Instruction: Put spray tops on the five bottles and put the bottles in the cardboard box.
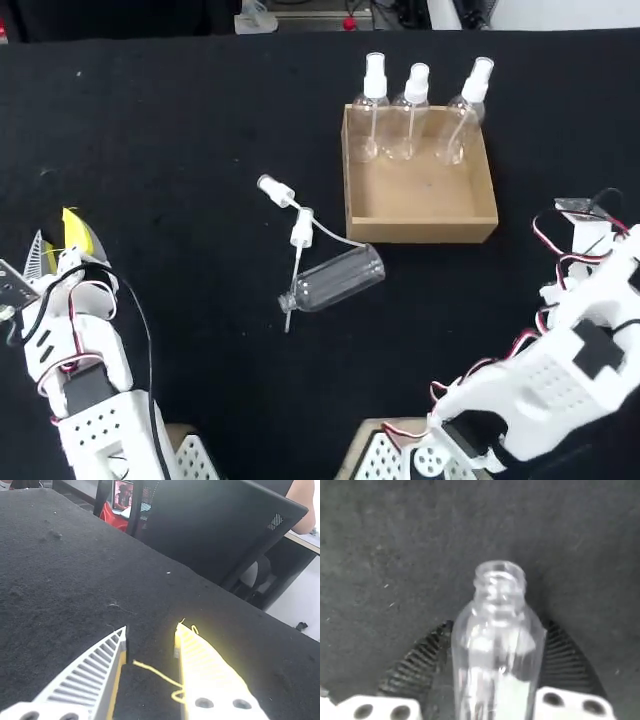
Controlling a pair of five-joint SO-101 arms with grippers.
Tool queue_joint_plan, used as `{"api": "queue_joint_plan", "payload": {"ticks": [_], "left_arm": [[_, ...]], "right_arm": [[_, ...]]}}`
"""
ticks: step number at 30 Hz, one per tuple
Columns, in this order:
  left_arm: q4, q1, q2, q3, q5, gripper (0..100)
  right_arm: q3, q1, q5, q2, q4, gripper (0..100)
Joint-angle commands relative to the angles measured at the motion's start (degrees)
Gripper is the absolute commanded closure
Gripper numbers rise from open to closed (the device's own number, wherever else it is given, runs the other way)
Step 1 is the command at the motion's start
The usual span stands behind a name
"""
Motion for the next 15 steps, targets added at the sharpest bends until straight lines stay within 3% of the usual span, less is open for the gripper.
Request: {"api": "queue_joint_plan", "payload": {"ticks": [1,15], "left_arm": [[-0.8,-0.7,-0.8,1.4,0.5,84],[-0.8,-0.6,-0.8,1.4,0.5,84]], "right_arm": [[-4.7,1.8,0.4,0.1,-1.2,76.5],[-14.1,1.1,0.5,0.0,11.7,75.9]]}}
